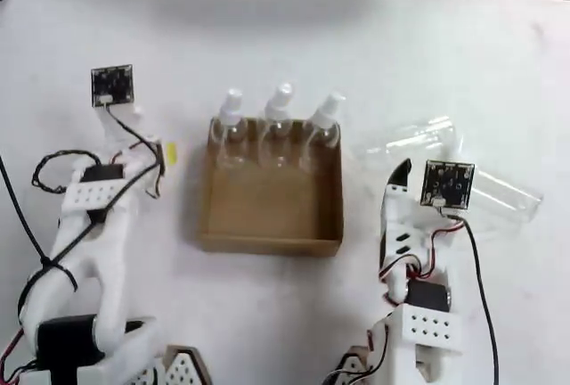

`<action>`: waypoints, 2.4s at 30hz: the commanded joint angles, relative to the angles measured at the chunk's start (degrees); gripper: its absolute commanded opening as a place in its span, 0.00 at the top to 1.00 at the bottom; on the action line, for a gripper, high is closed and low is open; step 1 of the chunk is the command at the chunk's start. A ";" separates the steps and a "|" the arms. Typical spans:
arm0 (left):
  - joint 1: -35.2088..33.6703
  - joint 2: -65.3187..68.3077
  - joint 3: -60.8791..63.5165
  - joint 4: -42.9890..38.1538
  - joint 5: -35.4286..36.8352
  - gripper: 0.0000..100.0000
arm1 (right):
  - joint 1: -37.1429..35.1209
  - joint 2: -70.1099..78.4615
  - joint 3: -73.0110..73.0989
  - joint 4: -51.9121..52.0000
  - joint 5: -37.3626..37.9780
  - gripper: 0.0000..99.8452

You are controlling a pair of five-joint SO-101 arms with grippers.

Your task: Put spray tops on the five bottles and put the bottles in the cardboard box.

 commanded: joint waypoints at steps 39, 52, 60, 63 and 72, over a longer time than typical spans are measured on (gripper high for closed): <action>-0.48 -0.04 -3.78 -0.26 0.26 0.87 | 0.48 -1.27 -0.53 -1.10 -0.35 0.72; -0.48 -0.04 -3.78 -0.18 0.18 0.99 | -0.22 -1.27 -0.53 -1.10 0.18 0.99; -0.57 -0.04 -3.78 -0.18 0.53 0.76 | -0.48 -1.27 -0.53 -1.10 0.09 0.76; -0.57 -0.04 -3.78 -0.09 0.53 0.76 | -1.36 -1.27 -0.44 -1.01 0.18 0.73; -0.48 -4.70 -2.29 0.79 0.35 0.93 | -1.98 -1.27 -0.35 -0.92 2.29 0.94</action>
